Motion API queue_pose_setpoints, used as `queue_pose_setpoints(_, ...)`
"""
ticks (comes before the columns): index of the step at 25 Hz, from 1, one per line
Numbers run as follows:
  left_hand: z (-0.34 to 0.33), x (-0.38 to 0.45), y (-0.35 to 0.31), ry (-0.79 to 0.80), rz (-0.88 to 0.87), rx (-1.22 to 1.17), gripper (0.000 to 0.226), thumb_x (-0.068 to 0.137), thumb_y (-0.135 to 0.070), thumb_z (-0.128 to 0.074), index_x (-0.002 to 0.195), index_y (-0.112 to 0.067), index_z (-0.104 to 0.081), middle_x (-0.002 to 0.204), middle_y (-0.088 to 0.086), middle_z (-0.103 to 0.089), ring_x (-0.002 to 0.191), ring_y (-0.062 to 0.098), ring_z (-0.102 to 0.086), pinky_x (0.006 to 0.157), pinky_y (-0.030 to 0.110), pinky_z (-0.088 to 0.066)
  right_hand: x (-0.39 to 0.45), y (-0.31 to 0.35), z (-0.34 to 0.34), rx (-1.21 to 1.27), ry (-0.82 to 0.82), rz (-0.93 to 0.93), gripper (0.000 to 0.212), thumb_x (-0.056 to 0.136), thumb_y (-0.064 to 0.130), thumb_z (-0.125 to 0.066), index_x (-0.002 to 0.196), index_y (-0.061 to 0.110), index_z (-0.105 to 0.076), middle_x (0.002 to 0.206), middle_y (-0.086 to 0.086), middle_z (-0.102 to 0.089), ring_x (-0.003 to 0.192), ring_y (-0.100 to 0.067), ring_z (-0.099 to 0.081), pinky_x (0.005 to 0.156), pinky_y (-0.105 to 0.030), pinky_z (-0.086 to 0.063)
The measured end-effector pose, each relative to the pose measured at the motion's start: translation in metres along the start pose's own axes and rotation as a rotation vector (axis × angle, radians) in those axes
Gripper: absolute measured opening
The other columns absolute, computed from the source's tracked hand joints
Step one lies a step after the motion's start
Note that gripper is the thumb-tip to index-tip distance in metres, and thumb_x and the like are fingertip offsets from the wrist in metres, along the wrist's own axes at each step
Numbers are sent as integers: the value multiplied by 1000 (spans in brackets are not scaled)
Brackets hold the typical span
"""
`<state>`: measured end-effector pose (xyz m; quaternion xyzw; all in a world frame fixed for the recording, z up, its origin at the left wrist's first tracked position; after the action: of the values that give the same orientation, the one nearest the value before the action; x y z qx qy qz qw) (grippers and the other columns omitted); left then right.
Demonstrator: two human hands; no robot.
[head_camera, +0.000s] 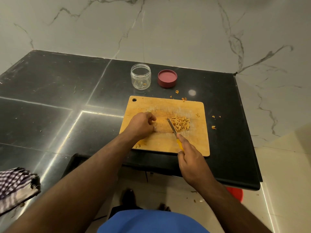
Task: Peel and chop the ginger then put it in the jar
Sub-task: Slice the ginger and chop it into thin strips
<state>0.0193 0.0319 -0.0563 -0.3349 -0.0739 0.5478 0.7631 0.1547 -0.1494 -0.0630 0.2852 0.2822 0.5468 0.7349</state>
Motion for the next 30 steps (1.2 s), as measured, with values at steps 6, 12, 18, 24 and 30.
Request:
queue_pose_setpoints(6,-9,1,4,-101,54,-16,31,90,-19,-72,121,-15,-67,112,0,-67,93,11,-57,75,21,-46,5,1,-2,8,25,8,53,104,21,-40,154,33,-26,144,4,-46,113,3,-42,95,-18,-37)
queue_pose_setpoints(12,-10,4,-1,-69,15,10,32,91,-17,-69,123,-17,-68,115,0,-68,91,8,-55,73,19,-43,12,-2,-1,5,27,21,53,105,20,-38,155,30,-25,153,5,-39,133,-2,-37,103,-14,-28)
queue_pose_setpoints(18,-13,5,-2,-105,18,15,29,90,-20,-71,119,-16,-69,110,0,-68,92,11,-58,75,22,-47,14,-2,-4,2,33,51,51,105,21,-36,155,29,-26,151,3,-42,133,-8,-41,106,-21,-35)
queue_pose_setpoints(24,-18,5,0,-118,3,-22,29,91,-20,-70,120,-15,-69,108,-1,-69,91,9,-59,76,21,-47,16,-2,-7,-31,44,63,52,105,22,-37,155,28,-24,151,1,-42,131,-13,-45,107,-30,-41)
queue_pose_setpoints(30,-20,5,3,-120,35,-87,23,89,-21,-73,112,-17,-71,96,-5,-68,86,8,-61,65,16,-43,17,-2,-9,-46,7,76,49,104,20,-39,151,24,-30,141,-2,-52,113,-15,-57,91,-31,-48)
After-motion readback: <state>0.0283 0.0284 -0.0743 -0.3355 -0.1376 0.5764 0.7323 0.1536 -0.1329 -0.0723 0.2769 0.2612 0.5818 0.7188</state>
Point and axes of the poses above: each hand's wrist, its own x-axis towards the middle knuckle, its own z-axis out of the back of the hand, y = z × x, the point moved 1 cm from there along x, towards the middle knuckle
